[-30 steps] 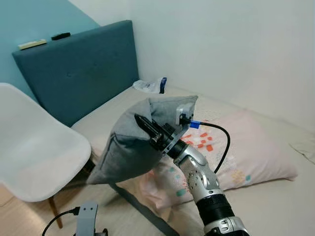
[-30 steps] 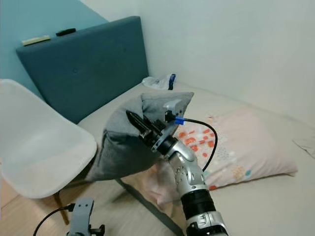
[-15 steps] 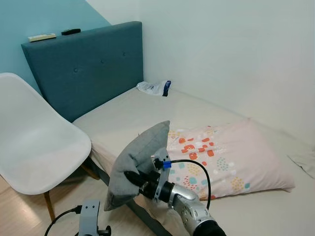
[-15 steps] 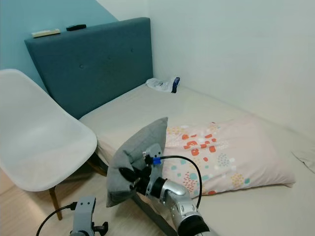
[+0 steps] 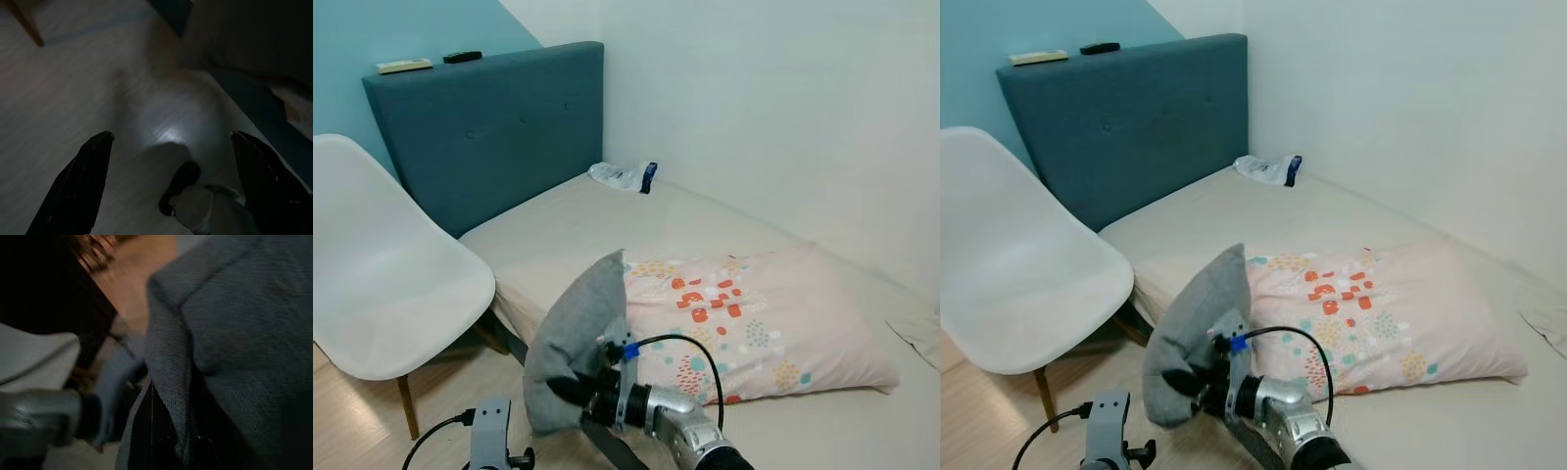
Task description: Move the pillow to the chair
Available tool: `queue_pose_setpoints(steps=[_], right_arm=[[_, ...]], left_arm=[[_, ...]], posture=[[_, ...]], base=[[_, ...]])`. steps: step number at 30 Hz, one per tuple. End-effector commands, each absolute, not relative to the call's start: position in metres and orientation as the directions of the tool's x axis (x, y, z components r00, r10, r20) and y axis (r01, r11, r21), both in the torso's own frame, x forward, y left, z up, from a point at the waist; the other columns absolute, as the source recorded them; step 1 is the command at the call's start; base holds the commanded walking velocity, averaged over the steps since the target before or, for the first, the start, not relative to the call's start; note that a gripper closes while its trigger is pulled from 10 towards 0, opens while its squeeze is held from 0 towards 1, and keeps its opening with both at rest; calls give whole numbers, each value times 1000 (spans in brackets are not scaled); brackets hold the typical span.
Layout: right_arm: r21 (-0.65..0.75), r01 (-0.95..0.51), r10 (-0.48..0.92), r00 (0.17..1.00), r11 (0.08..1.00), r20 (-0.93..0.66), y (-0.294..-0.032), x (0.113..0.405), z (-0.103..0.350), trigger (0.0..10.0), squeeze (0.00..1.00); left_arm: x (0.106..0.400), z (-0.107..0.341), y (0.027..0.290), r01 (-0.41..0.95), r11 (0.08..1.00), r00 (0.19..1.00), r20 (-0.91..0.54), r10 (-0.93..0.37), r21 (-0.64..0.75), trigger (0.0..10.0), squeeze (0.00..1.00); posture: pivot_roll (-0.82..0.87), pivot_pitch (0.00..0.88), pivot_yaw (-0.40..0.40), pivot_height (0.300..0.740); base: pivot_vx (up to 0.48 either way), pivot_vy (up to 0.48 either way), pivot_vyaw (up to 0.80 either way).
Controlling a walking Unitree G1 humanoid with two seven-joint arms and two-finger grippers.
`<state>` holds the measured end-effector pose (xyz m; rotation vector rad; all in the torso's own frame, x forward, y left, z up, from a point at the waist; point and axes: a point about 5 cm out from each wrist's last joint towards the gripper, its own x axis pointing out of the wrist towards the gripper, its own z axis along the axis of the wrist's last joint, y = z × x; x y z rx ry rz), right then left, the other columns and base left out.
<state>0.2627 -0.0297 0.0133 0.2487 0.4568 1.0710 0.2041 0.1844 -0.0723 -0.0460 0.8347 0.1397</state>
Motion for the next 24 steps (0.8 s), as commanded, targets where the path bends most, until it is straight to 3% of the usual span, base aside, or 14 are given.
queue_pose_setpoints(steps=[1, 8, 18, 24], right_arm=[[324, -686, 744, 495, 652, -449, -56, 259, -13, 10000, 0], [279, -620, 643, 499, 733, -581, -76, 243, -35, 10000, 0], [267, -543, 561, 498, 796, -661, -84, 229, -51, 10000, 0], [252, -529, 532, 483, 810, -695, -89, 221, -57, 10000, 0]], left_arm=[[202, -74, 184, -139, 990, 652, -751, 106, 20, 10000, 0], [203, -74, 183, -119, 993, 650, -753, 100, 30, 10000, 0], [198, -76, 184, -91, 995, 639, -764, 90, 41, 10000, 0], [198, -76, 181, -45, 997, 638, -767, 72, 57, 10000, 0]], posture=[[66, 0, -78, 730], [64, 0, -68, 730], [68, 0, -60, 730], [76, 0, -61, 730]], base=[[0, 0, 800], [0, 0, 800], [0, 0, 800], [0, -480, 800]])
